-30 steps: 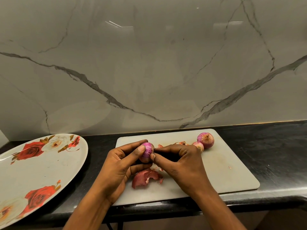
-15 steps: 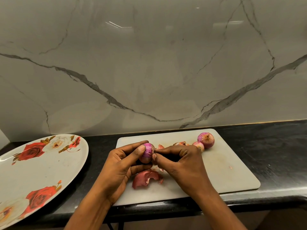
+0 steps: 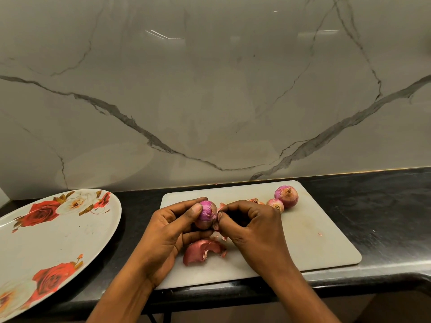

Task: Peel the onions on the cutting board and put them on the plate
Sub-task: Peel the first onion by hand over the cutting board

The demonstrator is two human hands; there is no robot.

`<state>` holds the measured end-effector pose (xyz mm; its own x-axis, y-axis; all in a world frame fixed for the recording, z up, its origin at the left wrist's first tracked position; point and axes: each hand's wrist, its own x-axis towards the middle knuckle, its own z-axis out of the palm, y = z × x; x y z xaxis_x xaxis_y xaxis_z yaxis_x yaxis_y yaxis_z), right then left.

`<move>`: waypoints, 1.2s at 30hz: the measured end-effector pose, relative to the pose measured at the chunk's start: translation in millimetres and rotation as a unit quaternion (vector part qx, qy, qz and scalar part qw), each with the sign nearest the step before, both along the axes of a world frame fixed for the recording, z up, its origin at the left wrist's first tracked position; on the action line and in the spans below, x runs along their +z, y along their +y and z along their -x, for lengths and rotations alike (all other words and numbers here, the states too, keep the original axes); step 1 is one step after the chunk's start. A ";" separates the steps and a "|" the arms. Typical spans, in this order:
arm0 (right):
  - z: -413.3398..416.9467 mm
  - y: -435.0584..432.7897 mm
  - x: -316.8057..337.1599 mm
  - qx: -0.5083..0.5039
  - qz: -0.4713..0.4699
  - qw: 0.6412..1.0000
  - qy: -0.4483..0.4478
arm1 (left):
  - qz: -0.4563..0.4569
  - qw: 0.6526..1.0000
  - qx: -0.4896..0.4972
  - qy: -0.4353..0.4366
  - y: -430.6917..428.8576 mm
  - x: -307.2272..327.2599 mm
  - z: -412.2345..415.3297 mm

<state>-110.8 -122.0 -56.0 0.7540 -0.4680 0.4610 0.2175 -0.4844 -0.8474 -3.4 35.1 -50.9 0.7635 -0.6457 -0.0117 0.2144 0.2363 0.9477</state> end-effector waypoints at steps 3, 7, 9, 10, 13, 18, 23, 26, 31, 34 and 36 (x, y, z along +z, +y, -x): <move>-0.6 -0.9 -0.3 -0.004 -0.018 1.000 0.006 | 0.012 1.000 0.003 0.015 -0.1 0.6 0.1; -1.8 -1.8 -2.1 -0.001 -0.025 1.000 0.016 | 0.018 0.999 0.006 0.028 1.0 0.6 -1.5; -2.3 -2.4 -3.0 -0.008 -0.039 0.999 0.014 | 0.017 0.999 0.007 0.031 1.4 0.7 -1.6; -2.4 -2.8 -3.4 -0.011 -0.042 0.999 0.011 | 0.015 0.999 0.008 0.028 1.0 0.7 -1.2; -1.4 -3.0 -3.4 -0.013 -0.018 1.000 0.009 | 0.006 1.000 0.011 0.011 -0.6 1.4 0.8; 1.4 2.8 4.0 0.045 -0.042 0.998 -0.007 | -0.017 0.999 0.021 -0.020 -1.8 2.1 3.7; 3.3 3.4 8.6 0.082 -0.028 0.996 -0.019 | -0.038 0.999 0.020 -0.033 -1.0 2.6 5.8; 2.5 0.1 7.8 0.078 -0.028 0.997 -0.012 | -0.048 0.998 0.014 -0.041 -0.4 3.6 6.4; 1.4 -0.4 3.9 0.050 0.011 0.999 -0.012 | -0.048 0.998 0.006 -0.041 0.7 3.8 5.9; 0.5 -1.1 2.3 0.039 0.006 0.999 -0.013 | -0.042 0.998 0.010 -0.039 0.4 2.7 5.5; -0.3 -0.9 0.8 0.034 -0.008 0.999 -0.011 | -0.031 0.999 0.013 -0.031 0.4 0.4 3.6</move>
<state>-110.5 -122.8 -55.2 0.7744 -0.4234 0.4702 0.2678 -0.4539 -0.8499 -7.0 35.5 -50.5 0.7804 -0.6253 -0.0028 0.1487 0.1812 0.9721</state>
